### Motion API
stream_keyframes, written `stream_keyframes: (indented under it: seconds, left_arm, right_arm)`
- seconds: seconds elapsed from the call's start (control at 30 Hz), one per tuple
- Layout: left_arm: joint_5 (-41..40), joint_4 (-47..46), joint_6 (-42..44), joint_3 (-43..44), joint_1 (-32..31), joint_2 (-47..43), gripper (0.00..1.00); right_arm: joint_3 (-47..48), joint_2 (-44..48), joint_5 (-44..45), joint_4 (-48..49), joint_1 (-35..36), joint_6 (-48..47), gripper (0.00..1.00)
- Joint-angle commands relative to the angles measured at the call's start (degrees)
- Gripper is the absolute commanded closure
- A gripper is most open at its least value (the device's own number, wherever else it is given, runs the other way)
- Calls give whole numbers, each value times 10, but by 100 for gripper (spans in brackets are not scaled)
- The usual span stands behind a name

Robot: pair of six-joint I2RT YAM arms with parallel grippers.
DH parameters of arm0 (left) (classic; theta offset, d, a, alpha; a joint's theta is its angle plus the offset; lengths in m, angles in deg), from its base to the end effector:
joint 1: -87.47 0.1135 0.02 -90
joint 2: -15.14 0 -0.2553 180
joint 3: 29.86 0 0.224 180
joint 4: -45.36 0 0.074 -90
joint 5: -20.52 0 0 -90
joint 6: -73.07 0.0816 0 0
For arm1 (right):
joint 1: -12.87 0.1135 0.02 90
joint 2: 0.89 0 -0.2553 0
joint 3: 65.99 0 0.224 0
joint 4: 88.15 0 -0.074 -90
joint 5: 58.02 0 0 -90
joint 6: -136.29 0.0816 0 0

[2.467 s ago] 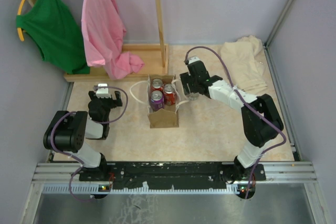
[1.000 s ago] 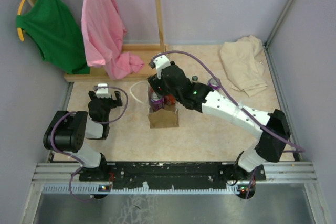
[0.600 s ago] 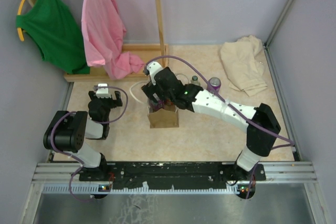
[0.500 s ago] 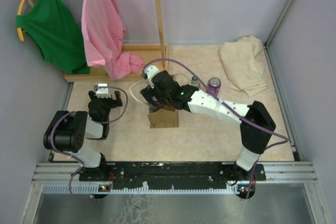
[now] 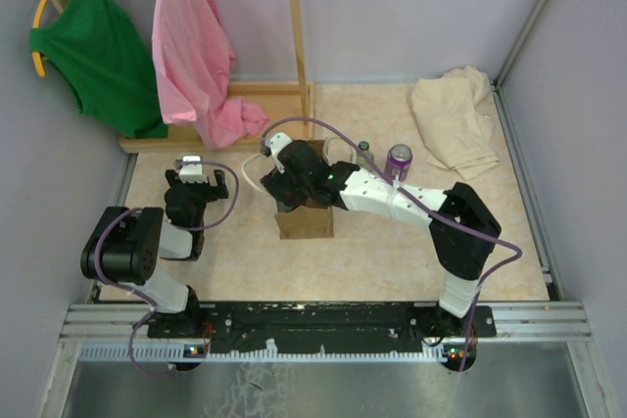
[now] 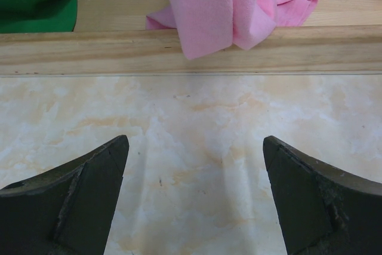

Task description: Take the beverage out of the canvas bag

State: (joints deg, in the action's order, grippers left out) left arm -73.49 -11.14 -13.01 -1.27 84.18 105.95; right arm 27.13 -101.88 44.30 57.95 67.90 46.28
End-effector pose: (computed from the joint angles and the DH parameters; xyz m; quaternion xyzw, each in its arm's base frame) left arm 0.2825 -0.0105 0.1551 0.0232 0.7411 0.0296 0.6704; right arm 0.2465 0.3221 0.2310 -0.3804 0.8250 0.1008 0.4055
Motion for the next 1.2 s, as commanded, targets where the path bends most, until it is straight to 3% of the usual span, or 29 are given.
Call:
stream_keyframes:
  seconds: [0.0,0.43,0.93,1.0,1.17]
  left_arm:
    - [-3,-16,2,7,-4,6,0]
    - [-3,-16,3,7,-3,6,0]
    - [-4,-16,3,7,-4,6,0]
    - [-4,-16,2,7,-4,6,0]
    - [-3,-16,3,7,-5,6,0]
  right_arm:
    - [16,-15,-9,19,8,-12,6]
    - [29,-43,-27,23,8,-8,8]
    - [47,-89,38,25,8,8,9]
    - [48,-93,45,27,8,8,16]
    - [42,-85,58,30,8,13,52]
